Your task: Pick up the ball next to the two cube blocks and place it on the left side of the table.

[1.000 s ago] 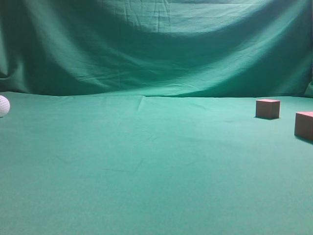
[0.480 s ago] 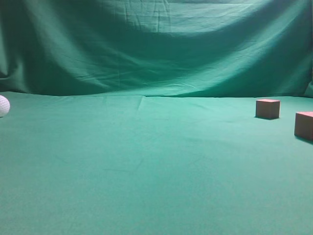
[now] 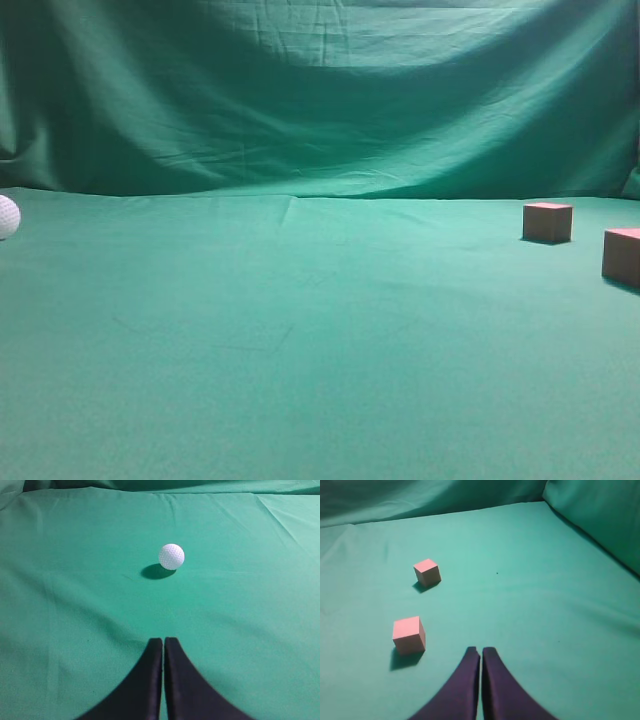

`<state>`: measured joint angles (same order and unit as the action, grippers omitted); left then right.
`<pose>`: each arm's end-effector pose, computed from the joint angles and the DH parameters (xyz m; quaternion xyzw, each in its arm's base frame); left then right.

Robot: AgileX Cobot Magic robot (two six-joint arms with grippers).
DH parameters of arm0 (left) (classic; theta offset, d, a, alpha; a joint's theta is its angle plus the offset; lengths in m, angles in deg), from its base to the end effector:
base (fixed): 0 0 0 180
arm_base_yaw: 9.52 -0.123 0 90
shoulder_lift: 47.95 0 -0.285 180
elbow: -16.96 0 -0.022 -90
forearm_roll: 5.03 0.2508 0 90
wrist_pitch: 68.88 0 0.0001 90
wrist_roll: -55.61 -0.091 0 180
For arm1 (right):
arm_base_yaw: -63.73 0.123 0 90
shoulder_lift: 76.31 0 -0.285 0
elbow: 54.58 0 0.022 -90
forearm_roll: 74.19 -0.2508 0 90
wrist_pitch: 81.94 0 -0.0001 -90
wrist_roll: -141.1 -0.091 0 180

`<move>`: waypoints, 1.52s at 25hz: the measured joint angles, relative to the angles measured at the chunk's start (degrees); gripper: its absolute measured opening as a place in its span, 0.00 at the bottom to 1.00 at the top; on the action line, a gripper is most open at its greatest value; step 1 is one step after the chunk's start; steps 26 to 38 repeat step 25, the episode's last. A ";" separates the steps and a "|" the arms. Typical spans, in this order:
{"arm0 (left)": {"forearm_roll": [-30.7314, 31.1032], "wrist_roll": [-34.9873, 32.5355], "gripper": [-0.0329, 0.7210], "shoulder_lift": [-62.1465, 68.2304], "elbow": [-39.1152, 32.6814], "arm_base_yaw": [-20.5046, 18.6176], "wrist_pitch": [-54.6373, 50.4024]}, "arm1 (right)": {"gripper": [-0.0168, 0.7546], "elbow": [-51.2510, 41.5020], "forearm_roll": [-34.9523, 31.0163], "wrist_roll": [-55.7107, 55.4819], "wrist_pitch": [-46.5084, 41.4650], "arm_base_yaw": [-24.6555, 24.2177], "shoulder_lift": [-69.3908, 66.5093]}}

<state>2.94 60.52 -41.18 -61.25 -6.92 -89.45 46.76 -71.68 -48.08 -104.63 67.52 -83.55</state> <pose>0.0527 0.0021 0.1763 0.0210 0.7949 0.0192 0.6060 0.0521 0.0019 0.1697 0.0267 0.8115 0.0474 0.5818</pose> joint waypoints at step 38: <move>0.00 0.00 0.04 0.00 0.00 0.00 0.00 | 0.02 0.00 0.00 -0.10 0.00 0.00 0.00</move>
